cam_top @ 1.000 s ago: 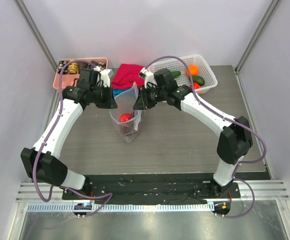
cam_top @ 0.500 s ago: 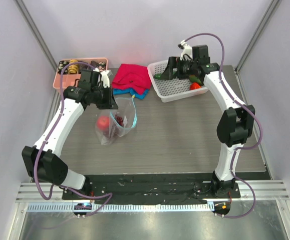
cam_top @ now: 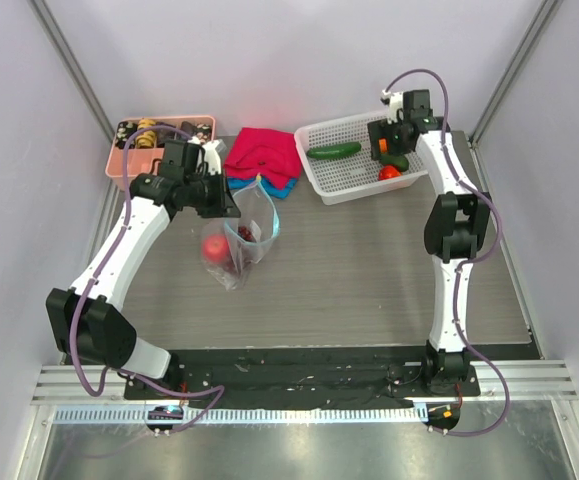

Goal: Place the food in the zip-top bag and seal the zipper
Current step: Pick up the fake fruit from the bin.

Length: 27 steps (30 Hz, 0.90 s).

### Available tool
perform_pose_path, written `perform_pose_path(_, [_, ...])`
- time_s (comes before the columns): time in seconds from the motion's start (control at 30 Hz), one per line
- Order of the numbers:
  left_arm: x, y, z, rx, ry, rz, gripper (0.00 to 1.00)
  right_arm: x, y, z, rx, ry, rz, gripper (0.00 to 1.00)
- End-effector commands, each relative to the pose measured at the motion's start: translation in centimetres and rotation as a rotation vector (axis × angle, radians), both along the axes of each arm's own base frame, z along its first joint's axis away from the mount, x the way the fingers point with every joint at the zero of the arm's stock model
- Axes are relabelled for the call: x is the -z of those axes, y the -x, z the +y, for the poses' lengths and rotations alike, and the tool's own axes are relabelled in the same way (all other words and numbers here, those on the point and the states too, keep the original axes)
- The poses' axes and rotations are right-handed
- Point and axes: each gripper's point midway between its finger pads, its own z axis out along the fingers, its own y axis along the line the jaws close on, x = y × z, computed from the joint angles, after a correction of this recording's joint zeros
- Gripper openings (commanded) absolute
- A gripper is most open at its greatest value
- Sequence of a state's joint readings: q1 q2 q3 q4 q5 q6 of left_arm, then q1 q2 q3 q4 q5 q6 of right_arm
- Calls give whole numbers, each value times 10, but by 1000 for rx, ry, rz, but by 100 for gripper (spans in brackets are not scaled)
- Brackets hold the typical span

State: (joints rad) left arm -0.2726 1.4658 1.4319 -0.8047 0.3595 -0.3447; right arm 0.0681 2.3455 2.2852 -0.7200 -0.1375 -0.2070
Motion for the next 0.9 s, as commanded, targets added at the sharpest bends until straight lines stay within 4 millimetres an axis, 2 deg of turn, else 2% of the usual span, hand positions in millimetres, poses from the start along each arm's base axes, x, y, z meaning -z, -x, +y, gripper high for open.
perform_pose_path(0.0, [-14,-6,-5,4,43,-52,0,-5,-15,-33,12,133,-59,99])
perform_pose_path(0.1, [-14,-5,-5,5,45,-55,0,6,-24,-39,9,162,-81,99])
perform_pose_path(0.27, [-9,-4,-6,7,42,-41,0,20,-37,-37,-6,163,-102,98])
perform_pose_path(0.3, [-8,-4,-5,7,42,-37,0,29,-37,-36,-10,162,-91,98])
perform_pose_path(0.53, [-5,-4,-5,10,38,-32,0,57,-43,-38,-21,174,-72,95])
perform_pose_path(0.63, [-4,-5,-6,11,40,-27,0,61,-43,-33,-33,163,-69,88])
perform_pose_path(0.73, [-5,-6,-6,12,41,-30,0,57,-43,-27,-47,144,-77,76])
perform_pose_path(0.83, [-4,-6,-6,13,38,-27,0,43,-44,-23,-51,141,-102,61])
perform_pose_path(0.87, [-3,-6,-5,12,35,-27,0,32,-45,-22,-51,137,-123,51])
